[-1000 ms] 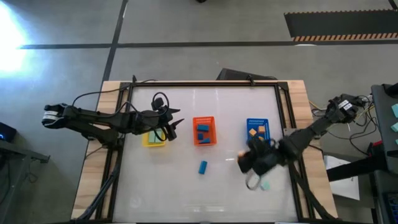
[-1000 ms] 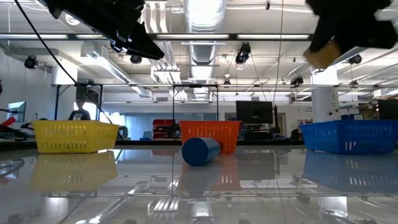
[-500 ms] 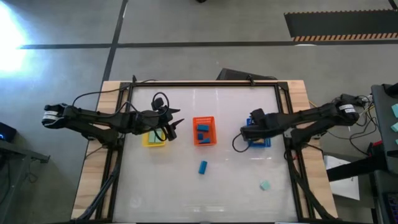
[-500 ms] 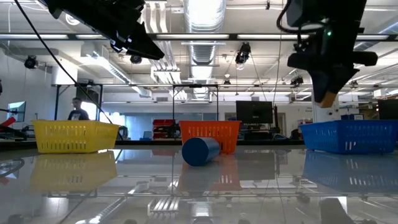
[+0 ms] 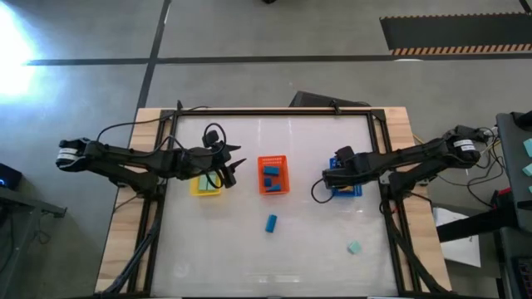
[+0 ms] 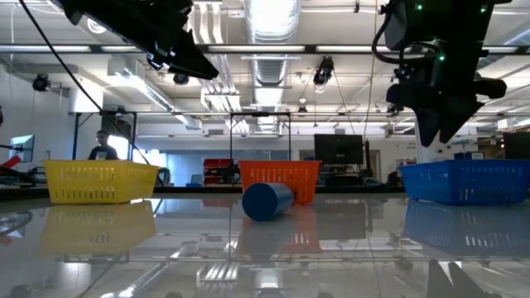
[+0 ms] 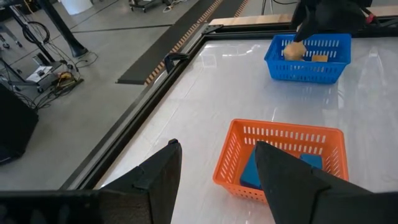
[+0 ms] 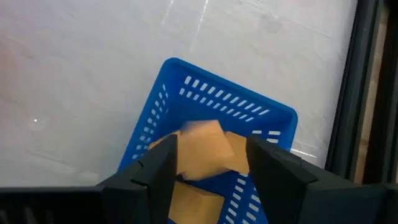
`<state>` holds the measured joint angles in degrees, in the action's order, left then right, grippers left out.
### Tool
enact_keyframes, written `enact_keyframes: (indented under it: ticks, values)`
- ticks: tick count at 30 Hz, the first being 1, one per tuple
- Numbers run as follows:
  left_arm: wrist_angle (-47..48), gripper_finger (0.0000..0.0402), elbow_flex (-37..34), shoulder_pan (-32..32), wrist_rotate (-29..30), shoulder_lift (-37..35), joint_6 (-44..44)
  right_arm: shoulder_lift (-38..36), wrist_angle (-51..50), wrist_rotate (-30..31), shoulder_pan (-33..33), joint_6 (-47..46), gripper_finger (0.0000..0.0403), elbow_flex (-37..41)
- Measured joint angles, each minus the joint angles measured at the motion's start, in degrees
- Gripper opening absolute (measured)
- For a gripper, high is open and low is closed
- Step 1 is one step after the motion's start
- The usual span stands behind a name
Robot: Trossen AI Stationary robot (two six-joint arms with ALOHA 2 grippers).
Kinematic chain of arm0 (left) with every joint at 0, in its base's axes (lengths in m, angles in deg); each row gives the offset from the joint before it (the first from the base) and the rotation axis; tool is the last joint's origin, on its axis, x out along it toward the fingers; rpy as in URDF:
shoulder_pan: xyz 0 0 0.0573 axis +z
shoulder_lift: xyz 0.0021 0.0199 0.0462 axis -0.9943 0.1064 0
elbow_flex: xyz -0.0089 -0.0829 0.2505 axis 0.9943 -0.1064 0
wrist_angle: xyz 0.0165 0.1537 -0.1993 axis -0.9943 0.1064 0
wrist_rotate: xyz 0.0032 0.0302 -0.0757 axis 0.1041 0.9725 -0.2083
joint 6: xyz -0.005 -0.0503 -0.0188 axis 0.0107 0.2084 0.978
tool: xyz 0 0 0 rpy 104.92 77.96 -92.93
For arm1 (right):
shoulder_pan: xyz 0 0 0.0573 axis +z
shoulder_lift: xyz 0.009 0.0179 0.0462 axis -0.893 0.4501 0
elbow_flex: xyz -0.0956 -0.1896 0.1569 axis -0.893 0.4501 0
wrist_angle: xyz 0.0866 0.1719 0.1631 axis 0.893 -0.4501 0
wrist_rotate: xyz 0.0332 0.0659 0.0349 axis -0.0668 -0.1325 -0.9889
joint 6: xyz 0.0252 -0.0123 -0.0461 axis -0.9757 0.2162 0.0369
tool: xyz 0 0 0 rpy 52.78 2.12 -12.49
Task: Sort & place blocks by color
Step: Put the yellow block into the blue bin, then put the blue block into the orange bin
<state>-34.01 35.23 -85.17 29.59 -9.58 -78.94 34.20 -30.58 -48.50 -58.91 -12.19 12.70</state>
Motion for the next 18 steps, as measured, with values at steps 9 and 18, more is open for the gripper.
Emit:
enact_keyframes:
  ticks: [9,18]
  values:
    - [0.0,0.0187,0.0,0.0,0.0,0.0,0.0,0.0,0.5,0.0,0.1,1.0,0.0201,-1.0]
    - [0.0,0.0187,0.0,0.0,0.0,0.0,0.0,0.0,12.0,0.0,3.9,4.4,0.0191,-1.8]
